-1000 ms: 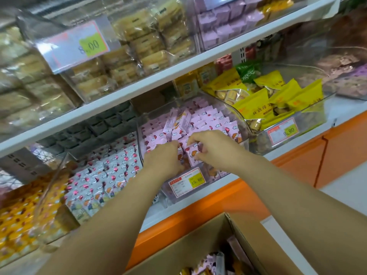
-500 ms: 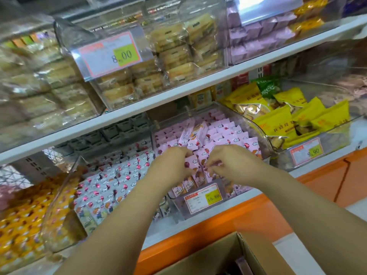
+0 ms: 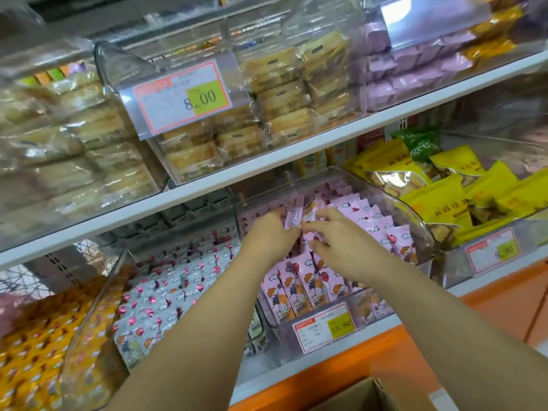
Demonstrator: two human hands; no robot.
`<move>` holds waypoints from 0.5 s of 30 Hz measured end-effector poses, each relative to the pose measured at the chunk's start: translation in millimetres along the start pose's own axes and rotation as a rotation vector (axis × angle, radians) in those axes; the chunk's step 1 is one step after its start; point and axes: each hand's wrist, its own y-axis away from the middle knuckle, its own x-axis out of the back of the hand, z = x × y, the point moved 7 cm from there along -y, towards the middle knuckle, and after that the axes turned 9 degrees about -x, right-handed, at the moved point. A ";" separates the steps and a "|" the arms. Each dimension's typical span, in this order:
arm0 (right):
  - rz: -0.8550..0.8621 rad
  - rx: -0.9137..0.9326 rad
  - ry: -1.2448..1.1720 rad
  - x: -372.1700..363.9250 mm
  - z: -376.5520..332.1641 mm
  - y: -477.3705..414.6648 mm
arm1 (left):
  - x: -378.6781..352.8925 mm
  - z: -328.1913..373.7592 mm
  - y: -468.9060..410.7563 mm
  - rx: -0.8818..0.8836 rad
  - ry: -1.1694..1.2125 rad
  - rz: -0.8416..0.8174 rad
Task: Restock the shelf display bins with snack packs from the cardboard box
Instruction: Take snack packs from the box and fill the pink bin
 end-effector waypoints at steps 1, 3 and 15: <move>0.016 -0.018 -0.065 0.4 1.7 -1.1 | 0.3 -0.5 -1.5 0.005 0.042 -0.001; 0.134 -0.050 -0.210 7.3 5.0 -0.4 | 5.5 -1.1 -1.2 0.016 0.182 0.060; 0.456 -0.060 -0.760 61.0 5.7 40.9 | 27.8 22.8 68.6 -0.254 0.554 0.270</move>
